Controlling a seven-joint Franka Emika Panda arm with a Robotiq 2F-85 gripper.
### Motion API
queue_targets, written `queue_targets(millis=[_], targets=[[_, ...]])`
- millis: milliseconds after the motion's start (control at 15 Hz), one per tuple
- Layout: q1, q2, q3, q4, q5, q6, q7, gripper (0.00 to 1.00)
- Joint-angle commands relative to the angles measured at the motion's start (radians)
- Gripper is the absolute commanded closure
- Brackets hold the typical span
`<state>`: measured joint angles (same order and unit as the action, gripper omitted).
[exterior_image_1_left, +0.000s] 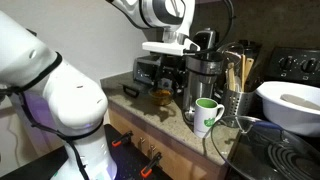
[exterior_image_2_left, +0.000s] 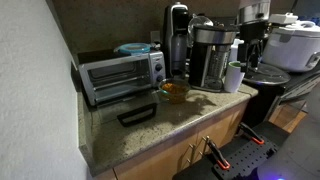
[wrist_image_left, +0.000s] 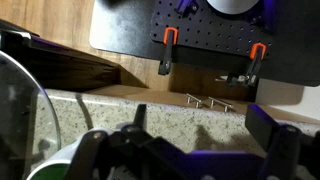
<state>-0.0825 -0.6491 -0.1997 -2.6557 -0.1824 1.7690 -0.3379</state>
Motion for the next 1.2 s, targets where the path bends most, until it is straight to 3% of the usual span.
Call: queue_targets(millis=[0, 533, 1133], targets=[[-0.001, 0.0, 0.002, 0.002, 0.001, -0.003, -0.001, 0.0], [-0.001, 0.0, 0.002, 0.002, 0.001, -0.003, -0.001, 0.0], [0.073, 0.048, 0.099, 0.022, 0.141, 0.044, 0.143, 0.0]])
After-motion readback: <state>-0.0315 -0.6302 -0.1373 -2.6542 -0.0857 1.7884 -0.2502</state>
